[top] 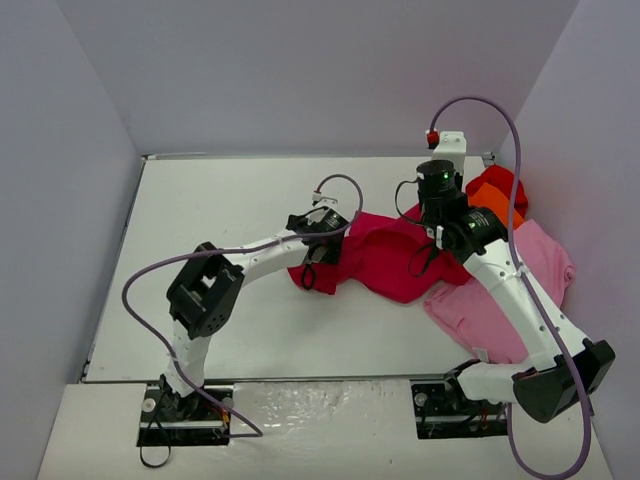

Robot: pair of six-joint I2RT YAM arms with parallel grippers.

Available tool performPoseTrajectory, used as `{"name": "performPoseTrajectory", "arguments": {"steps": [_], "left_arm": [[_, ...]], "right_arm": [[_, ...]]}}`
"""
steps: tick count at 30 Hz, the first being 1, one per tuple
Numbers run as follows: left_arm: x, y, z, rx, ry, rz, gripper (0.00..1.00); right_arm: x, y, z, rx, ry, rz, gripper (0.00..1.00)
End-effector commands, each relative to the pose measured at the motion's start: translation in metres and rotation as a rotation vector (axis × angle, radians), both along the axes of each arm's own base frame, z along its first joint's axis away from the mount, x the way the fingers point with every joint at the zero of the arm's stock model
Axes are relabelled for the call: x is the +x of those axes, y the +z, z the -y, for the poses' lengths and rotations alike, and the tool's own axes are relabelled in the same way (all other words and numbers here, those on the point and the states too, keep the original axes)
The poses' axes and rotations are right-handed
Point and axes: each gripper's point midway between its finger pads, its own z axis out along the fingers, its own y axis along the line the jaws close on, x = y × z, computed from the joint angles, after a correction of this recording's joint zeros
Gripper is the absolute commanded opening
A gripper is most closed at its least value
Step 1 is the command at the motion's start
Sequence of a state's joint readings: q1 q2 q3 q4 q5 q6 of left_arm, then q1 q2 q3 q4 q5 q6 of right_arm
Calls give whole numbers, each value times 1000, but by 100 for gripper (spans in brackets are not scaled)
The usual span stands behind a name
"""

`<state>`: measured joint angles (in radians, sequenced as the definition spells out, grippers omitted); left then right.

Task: Fold and stack the t-shirts
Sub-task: Flatten out the tshirt

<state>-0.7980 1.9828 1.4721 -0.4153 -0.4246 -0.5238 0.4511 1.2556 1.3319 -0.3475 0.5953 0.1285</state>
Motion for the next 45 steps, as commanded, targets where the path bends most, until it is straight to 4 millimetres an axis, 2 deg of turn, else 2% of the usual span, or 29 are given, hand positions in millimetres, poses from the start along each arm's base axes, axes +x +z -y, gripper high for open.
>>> {"name": "performPoseTrajectory", "arguments": {"steps": [1, 4, 7, 8, 11, 13, 19, 23, 31, 35, 38, 39, 40, 41, 43, 44, 45], "left_arm": [[-15, 119, 19, -252, -51, 219, 97], [-18, 136, 15, -266, -45, 245, 97], [-14, 145, 17, -247, -58, 261, 97], [-14, 141, 20, -248, -70, 251, 97], [-15, 135, 51, -287, -179, 205, 97], [-17, 123, 70, -267, -241, 160, 97], [-22, 96, 112, -203, -349, 109, 97], [-27, 100, 134, -257, -386, 97, 97], [-31, 99, 139, -270, -398, 96, 97], [-31, 83, 142, -262, -403, 74, 96], [-31, 71, 145, -250, -412, 54, 78], [-31, 69, 146, -249, -414, 51, 68], [-31, 67, 146, -247, -415, 49, 67], [-31, 65, 146, -244, -414, 46, 60], [-31, 63, 147, -243, -419, 44, 44], [-32, 62, 147, -245, -420, 43, 39], [-32, 62, 147, -244, -421, 42, 39]], "right_arm": [[8, 17, 4, 11, -29, 72, 0], [11, 12, 1, 14, -22, 63, 0], [12, 9, -1, 16, -16, 56, 0], [12, 9, -1, 16, -15, 56, 0], [10, 11, 0, 20, -19, 63, 0], [11, 10, 0, 21, -20, 62, 0], [12, 7, -3, 37, -18, 57, 0], [14, 3, -4, 40, -19, 50, 0], [14, 4, -4, 38, -21, 50, 0], [11, 4, -3, 43, -21, 51, 0], [7, 5, 0, 43, -27, 55, 0], [6, 6, 1, 41, -28, 56, 0], [6, 6, 1, 42, -29, 56, 0], [6, 6, 1, 40, -32, 55, 0], [5, 5, 3, 31, -40, 52, 0], [5, 4, 4, 28, -41, 50, 0], [5, 4, 4, 27, -42, 48, 0]]}}
